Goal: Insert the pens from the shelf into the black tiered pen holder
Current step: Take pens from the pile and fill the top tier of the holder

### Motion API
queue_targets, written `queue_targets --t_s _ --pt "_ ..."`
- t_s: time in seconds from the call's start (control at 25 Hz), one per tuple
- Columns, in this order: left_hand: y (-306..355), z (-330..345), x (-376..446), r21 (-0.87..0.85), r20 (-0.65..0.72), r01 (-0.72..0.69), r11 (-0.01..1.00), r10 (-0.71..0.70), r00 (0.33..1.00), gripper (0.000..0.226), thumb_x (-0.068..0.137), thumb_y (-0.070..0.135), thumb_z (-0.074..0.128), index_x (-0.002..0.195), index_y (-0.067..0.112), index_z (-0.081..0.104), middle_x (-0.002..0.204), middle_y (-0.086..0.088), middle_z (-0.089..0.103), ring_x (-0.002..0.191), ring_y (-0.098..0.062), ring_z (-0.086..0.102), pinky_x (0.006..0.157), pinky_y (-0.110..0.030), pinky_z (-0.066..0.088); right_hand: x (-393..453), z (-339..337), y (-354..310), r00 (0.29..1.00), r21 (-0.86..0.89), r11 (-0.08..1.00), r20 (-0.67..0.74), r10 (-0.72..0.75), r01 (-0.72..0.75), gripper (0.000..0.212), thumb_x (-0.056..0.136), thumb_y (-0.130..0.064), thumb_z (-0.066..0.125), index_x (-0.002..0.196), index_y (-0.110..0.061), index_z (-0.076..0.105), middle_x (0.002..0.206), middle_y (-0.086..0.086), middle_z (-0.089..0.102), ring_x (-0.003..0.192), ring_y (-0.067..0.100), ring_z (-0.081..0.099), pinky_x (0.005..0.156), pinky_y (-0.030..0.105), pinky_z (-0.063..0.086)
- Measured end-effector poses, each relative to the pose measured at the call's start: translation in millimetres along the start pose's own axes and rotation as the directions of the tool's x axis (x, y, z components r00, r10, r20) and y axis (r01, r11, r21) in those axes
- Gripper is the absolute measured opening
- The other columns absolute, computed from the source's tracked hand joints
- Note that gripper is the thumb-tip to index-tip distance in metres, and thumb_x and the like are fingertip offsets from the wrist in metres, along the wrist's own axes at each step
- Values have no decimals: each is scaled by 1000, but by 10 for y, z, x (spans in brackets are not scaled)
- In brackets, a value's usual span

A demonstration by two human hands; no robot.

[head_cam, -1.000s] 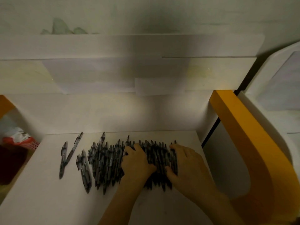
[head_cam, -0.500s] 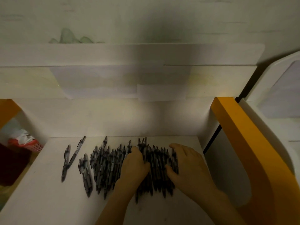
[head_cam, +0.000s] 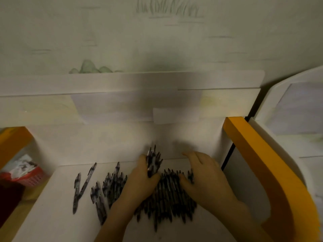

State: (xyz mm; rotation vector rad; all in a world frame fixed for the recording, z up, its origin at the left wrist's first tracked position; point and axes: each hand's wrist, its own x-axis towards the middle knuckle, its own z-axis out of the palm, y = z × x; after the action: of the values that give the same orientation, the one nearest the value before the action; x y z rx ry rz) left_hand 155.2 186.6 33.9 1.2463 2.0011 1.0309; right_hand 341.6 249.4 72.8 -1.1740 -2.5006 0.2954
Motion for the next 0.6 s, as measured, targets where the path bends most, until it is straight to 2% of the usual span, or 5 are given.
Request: queue_targets --t_s 0.2,0.32,0.44,0.52,0.6 --pt "409 -99 -68 -122 34 -119 985 124 992 41 82 29 72 112 35 44 104 11 60 92 -3 58 75 -23 50 -137 -470 -171 988 -90 996 -153 -12 -1 58 88 -47 56 140 -30 36 137 -9 47 127 12 42 107 30 37" --pt "790 -96 -156 -165 97 -194 967 211 973 34 89 22 65 99 45 42 99 9 58 81 1 54 63 -12 41 -298 -876 -133 960 -127 991 -281 3 -41 58 87 -45 60 139 -30 39 135 -10 49 125 11 46 103 30 41" --pt "1311 8 -297 -202 163 -232 952 266 950 34 90 16 58 98 46 44 76 -10 55 63 -15 54 57 -22 45 -527 -1267 78 923 -167 981 -383 27 -98 58 88 -46 58 140 -32 37 139 -10 47 126 11 44 102 26 38" --pt "1696 182 -390 -215 180 -292 932 332 926 32 90 15 59 105 41 46 70 -6 52 58 -15 53 52 -24 46 -715 -1512 292 896 -191 969 -441 61 -160 57 89 -48 57 140 -33 37 139 -11 47 125 10 44 101 22 32" --pt "2079 433 -466 -215 187 -385 897 425 886 30 88 11 61 103 34 48 73 -6 52 56 -11 52 50 -21 49 -933 -1757 532 867 -201 958 -493 80 -203 56 89 -49 55 139 -33 38 138 -10 49 124 11 47 101 25 36"
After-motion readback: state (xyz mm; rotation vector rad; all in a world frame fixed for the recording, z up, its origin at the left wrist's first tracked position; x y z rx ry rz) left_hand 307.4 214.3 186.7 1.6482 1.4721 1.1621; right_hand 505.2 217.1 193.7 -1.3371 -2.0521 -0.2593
